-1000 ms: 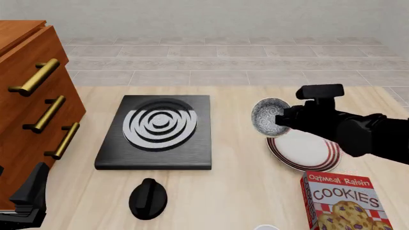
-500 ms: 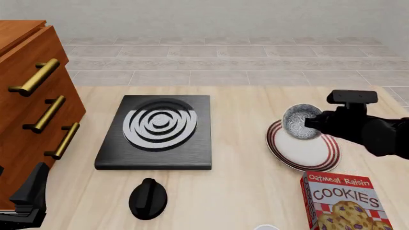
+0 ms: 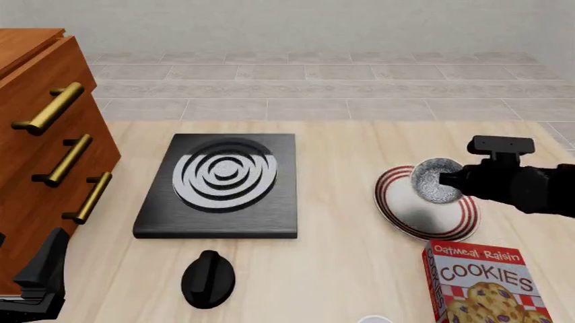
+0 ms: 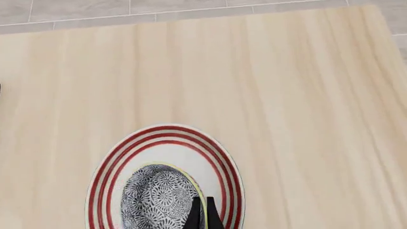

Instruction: Pick the akita bowl on the stove and place it on the plate.

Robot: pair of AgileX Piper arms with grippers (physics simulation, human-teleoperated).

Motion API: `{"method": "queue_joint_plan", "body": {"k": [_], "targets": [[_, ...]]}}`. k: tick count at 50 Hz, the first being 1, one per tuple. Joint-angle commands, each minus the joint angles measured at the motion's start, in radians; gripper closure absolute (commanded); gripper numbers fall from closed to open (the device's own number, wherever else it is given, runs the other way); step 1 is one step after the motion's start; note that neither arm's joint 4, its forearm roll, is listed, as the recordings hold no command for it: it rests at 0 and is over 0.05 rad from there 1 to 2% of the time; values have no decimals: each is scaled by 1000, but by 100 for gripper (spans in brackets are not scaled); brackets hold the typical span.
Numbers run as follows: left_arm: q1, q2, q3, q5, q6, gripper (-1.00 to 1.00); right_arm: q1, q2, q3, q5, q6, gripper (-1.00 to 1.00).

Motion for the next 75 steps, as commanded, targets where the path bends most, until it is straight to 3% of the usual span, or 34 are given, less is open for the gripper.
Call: {"method": "queue_joint_plan", "body": {"k": [1, 39, 48, 50, 53, 54, 75], "targets": [[0, 0, 0, 0, 0, -100, 2, 50, -25, -10, 13, 100], [0, 0, 0, 0, 0, -100, 42, 186, -5, -111, 30, 100], [0, 0, 0, 0, 0, -100, 32, 206, -2, -128, 18, 100], [0, 0, 0, 0, 0, -100, 20, 214, -3, -131, -29, 100], [0, 0, 0, 0, 0, -100, 22, 224, 1, -142, -14, 100], [0, 0, 0, 0, 0, -100, 21, 225, 1, -145, -15, -100], [0, 0, 0, 0, 0, -100, 36, 111, 8, -83, 10, -100]]}}
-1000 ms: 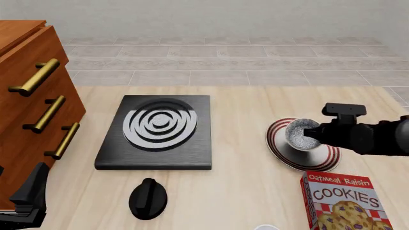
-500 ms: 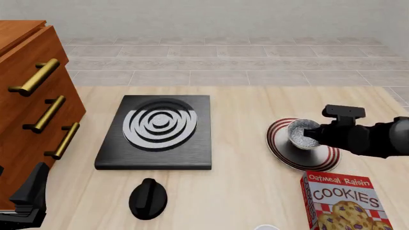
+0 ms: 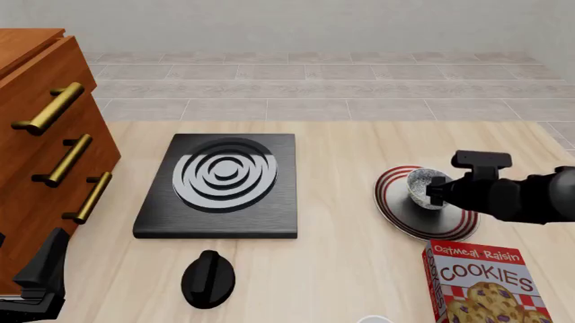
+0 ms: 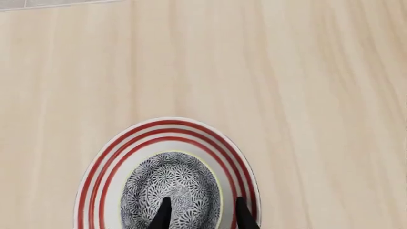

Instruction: Pick the akita bowl on the stove and place it on the plate.

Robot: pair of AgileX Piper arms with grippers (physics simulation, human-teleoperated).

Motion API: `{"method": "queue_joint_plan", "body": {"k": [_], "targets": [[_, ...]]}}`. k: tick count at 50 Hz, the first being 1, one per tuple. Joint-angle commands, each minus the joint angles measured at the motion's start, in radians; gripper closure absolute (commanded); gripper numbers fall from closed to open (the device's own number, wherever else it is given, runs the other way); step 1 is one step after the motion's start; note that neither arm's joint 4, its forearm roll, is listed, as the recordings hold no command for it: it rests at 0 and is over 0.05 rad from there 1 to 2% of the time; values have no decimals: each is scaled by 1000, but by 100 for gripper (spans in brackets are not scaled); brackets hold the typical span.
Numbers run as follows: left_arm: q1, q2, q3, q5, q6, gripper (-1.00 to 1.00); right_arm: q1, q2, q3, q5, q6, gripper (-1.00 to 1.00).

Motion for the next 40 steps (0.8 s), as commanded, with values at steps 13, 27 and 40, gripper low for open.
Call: {"method": "queue_joint_plan", "body": {"k": [13, 27, 40], "targets": [[0, 0, 0, 0, 0, -100, 23, -153, 29, 56, 20, -100], [0, 0, 0, 0, 0, -100, 19, -317, 84, 80, 7, -100], [0, 0, 0, 0, 0, -100, 39, -510, 187, 66, 20, -100]]}}
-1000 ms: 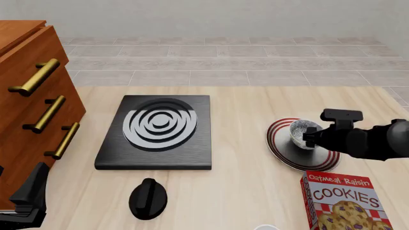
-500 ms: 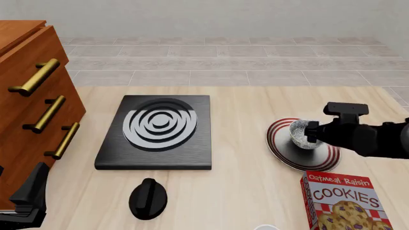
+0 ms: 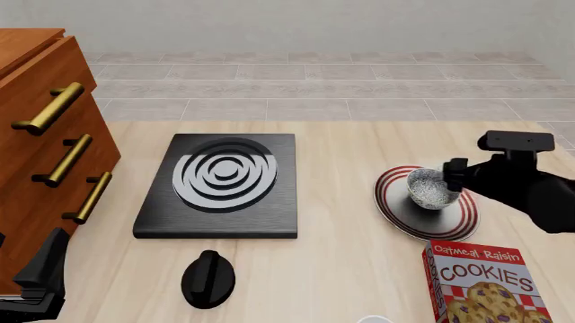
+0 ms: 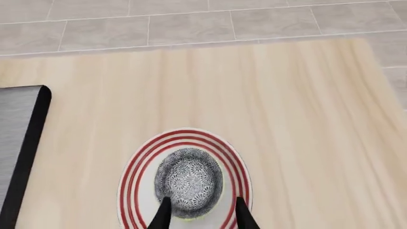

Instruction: Pick the akita bowl on the stove and place it on the plate.

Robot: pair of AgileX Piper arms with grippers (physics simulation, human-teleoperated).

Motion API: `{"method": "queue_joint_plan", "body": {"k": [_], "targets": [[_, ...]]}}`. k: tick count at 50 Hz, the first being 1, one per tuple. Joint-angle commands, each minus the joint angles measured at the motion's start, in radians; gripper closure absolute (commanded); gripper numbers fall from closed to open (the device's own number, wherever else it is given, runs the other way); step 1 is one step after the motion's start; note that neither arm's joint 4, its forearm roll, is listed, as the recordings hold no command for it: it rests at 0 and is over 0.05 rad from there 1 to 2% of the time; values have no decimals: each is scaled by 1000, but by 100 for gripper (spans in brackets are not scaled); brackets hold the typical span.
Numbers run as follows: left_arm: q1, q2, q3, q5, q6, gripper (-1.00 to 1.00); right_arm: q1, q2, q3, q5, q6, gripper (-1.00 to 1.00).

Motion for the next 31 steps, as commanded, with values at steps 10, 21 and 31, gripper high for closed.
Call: {"method": "queue_joint_plan", "body": {"k": [10, 21, 31], "targets": [[0, 0, 0, 0, 0, -100, 10, -327, 146, -19, -4, -100], [0, 0, 0, 0, 0, -100, 54, -472, 199, 2, -48, -100], [0, 0, 0, 0, 0, -100, 111, -680, 179, 151, -27, -100]]}}
